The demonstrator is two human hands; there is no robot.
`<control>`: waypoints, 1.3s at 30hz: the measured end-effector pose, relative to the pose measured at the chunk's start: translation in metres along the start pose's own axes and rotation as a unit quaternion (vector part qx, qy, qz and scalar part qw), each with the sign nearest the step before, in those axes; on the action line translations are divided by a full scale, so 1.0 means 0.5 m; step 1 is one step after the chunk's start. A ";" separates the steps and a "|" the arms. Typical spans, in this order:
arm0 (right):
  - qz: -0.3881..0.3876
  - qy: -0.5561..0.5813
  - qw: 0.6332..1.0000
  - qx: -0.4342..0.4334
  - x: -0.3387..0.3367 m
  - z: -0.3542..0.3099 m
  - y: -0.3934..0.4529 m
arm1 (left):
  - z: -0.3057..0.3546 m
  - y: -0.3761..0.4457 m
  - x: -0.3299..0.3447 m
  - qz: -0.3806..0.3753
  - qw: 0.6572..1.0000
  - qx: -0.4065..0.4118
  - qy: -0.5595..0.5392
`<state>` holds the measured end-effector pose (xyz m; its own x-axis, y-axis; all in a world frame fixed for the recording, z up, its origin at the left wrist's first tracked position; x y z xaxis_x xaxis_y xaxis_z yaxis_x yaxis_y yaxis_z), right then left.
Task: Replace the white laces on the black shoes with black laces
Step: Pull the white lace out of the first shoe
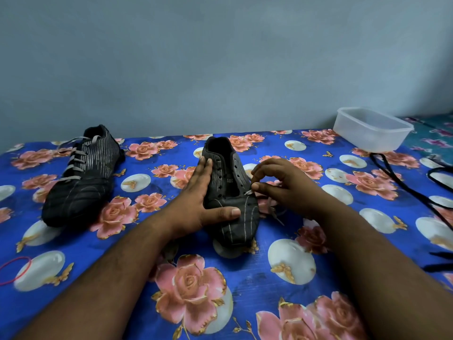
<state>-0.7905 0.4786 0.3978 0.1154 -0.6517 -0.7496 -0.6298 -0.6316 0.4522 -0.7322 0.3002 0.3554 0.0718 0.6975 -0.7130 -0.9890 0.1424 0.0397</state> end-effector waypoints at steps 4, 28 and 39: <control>-0.018 -0.007 1.000 0.000 0.007 -0.012 0.001 | 0.000 0.000 -0.001 0.000 1.000 0.002 0.003; -0.168 -0.192 0.933 0.252 0.091 0.073 -0.037 | -0.001 0.004 -0.001 0.007 1.000 0.013 -0.018; -0.062 -0.265 0.889 0.368 -0.063 0.196 -0.086 | 0.002 0.003 -0.002 0.003 1.000 0.009 -0.021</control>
<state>-0.8426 0.5672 0.3545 -0.0361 -0.1838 -0.9823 -0.9920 -0.1124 0.0575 -0.7337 0.3003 0.3570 0.0713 0.7271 -0.6828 -0.9869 0.1508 0.0576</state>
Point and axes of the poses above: each hand's wrist, its own y-axis towards the middle knuckle, its own x-axis out of the palm, z = x × y, the point moved 9 cm from there along y, towards the middle knuckle, and after that the axes turned 1 degree about y, right-handed, at the moved point
